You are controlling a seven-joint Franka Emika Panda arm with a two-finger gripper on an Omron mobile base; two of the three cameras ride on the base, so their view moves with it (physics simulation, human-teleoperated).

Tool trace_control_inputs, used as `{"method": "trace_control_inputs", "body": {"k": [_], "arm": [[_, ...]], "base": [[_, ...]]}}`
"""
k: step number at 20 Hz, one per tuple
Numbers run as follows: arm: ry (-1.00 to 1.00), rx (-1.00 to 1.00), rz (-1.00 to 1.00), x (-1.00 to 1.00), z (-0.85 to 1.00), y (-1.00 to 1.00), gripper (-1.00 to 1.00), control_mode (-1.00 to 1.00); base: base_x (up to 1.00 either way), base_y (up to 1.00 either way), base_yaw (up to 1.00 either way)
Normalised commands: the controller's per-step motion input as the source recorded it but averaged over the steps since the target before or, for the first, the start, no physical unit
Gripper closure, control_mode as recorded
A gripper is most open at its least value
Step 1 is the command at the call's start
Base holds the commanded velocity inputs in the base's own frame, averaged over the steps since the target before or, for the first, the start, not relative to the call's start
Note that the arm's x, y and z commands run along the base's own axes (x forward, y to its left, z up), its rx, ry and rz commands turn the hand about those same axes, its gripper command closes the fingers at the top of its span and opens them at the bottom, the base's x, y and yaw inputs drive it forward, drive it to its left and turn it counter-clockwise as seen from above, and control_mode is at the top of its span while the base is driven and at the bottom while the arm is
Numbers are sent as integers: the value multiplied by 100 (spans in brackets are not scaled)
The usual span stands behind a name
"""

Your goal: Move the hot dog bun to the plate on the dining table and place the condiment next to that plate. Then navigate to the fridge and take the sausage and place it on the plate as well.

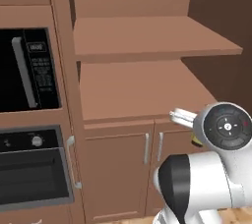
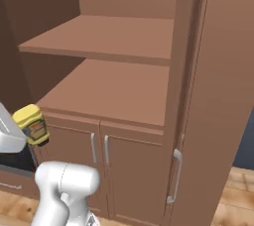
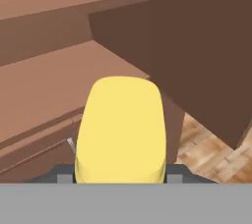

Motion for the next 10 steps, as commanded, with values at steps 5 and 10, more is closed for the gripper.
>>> {"method": "trace_control_inputs", "body": {"k": [5, 10], "arm": [[0, 0, 0, 0, 0, 0, 100, 100], [0, 0, 0, 0, 0, 0, 100, 100]], "base": [[-98, 5, 40], [-59, 20, 63]]}}
